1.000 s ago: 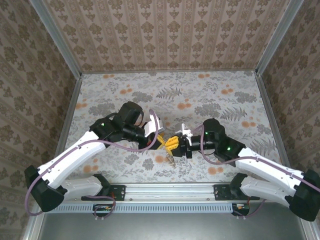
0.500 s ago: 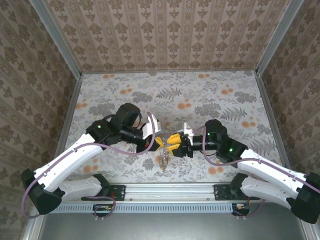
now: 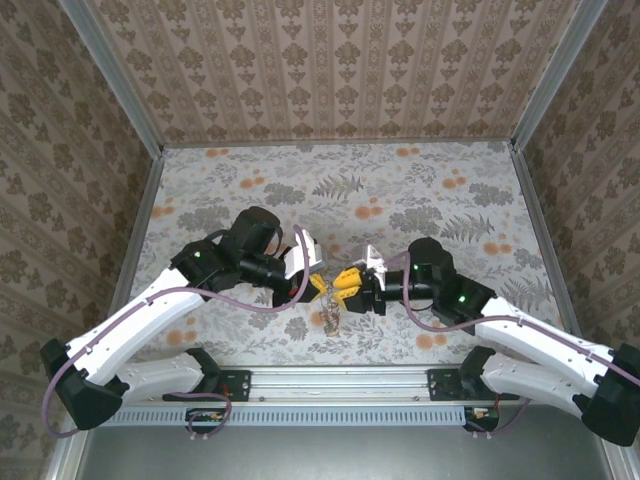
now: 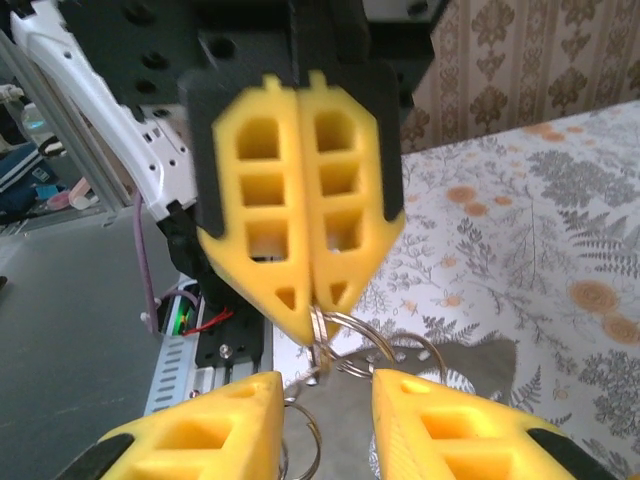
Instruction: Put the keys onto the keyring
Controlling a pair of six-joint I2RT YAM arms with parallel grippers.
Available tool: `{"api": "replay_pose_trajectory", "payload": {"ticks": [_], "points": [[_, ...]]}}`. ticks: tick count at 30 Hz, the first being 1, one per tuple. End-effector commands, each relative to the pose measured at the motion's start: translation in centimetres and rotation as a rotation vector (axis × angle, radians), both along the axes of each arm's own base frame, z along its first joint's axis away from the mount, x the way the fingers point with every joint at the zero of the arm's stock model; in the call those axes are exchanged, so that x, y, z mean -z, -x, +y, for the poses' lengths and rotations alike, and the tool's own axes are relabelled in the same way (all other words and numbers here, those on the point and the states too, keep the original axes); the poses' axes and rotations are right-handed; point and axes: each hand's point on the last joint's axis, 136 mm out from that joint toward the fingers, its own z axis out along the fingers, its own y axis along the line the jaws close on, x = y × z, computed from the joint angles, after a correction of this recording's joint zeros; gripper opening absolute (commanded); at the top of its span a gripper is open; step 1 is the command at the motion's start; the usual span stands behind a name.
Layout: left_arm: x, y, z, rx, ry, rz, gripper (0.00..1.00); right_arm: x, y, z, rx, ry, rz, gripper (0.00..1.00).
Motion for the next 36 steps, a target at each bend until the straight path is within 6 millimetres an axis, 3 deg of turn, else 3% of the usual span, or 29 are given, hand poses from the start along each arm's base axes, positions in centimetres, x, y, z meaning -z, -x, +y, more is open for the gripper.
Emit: {"api": "replay_pose_trajectory", "payload": {"ticks": [1, 21, 26, 29, 30, 33, 36], "points": [[-0.8, 0.3, 0.1, 0.020, 0.017, -0.028, 0.00, -0.3, 0.6, -0.2, -0.003, -0.017, 0.002, 0.30], [-0.8, 0.2, -0.2, 0.024, 0.012, -0.023, 0.00, -1.2, 0.7, 1.3, -0.057, -0.032, -0.025, 0.22], [-0.6, 0.2, -0.2, 0.025, 0.007, -0.022, 0.00, -1.0, 0.8, 1.6, -0.072, -0.027, -0.023, 0.08], [-0.6, 0.3, -0.2, 0.028, 0.005, -0.018, 0.00, -1.0, 0.6, 1.7, -0.065, -0.027, -0.024, 0.06], [-0.5, 0.3, -0.2, 0.027, 0.003, -0.018, 0.00, -1.0, 0.6, 1.7, -0.062, -0.028, -0.024, 0.07], [-0.4, 0.4, -0.2, 0.027, -0.001, -0.019, 0.00, -1.3, 0.7, 1.7, -0.065, -0.038, -0.027, 0.21], [-0.4, 0.3, -0.3, 0.025, -0.001, -0.022, 0.00, -1.7, 0.8, 1.7, -0.072, -0.050, -0.032, 0.25]]}}
